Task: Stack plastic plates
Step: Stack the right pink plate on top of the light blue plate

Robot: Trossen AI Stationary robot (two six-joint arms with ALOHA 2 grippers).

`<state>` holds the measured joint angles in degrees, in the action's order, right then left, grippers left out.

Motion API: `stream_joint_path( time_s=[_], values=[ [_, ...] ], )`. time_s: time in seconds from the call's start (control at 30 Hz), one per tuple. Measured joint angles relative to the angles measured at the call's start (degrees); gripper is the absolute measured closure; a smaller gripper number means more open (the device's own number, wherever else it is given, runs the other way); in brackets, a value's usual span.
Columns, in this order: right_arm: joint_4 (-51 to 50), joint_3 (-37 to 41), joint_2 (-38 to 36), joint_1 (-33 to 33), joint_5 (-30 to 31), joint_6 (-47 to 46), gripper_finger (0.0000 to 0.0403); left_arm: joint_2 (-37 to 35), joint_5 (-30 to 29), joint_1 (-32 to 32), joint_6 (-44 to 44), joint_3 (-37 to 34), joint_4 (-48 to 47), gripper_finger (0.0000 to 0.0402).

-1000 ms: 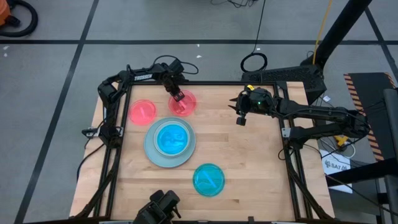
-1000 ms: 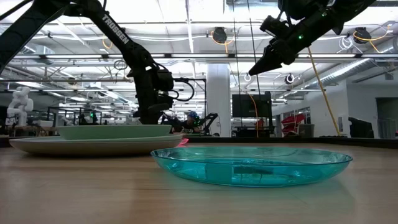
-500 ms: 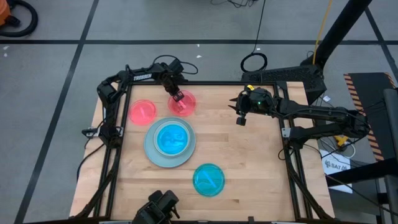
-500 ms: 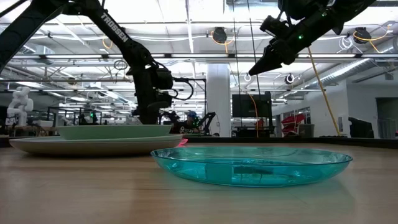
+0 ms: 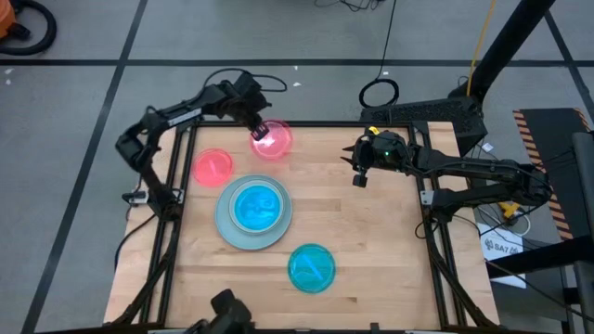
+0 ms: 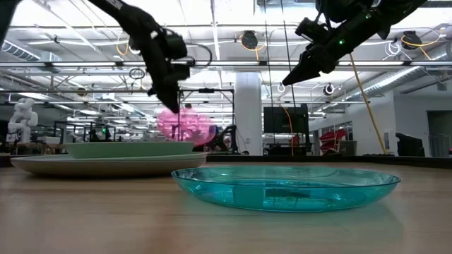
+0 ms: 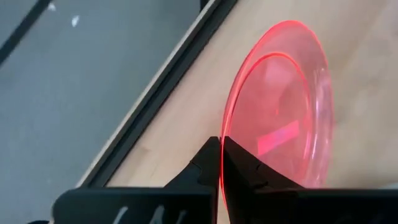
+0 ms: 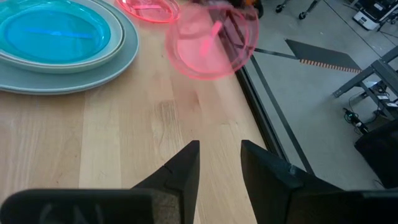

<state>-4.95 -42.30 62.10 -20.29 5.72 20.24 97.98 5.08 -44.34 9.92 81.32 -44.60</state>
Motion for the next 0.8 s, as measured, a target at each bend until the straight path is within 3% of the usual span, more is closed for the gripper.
stream_joint_path(
  time_s=[0.27, 0.43, 0.53, 0.8],
  values=[
    [0.0, 0.0, 0.0, 0.0, 0.0, 0.0, 0.0293, -10.5, -0.7, 6.0, 0.4, 0.0, -1.3, 0.0392],
    [0.0, 0.0, 0.0, 0.0, 0.0, 0.0, 0.0293, -16.3, 2.5, 12.0, 0.2, 0.0, -9.1, 0.0392],
    [0.0, 0.0, 0.0, 0.0, 0.0, 0.0, 0.0293, -17.6, 3.2, 16.8, -1.4, -0.3, -14.8, 0.0392],
    [-0.4, 0.0, 0.0, 0.0, 0.0, -0.7, 0.0293, -18.2, 3.0, 27.8, -10.5, -6.9, -15.9, 0.0392]
  ],
)
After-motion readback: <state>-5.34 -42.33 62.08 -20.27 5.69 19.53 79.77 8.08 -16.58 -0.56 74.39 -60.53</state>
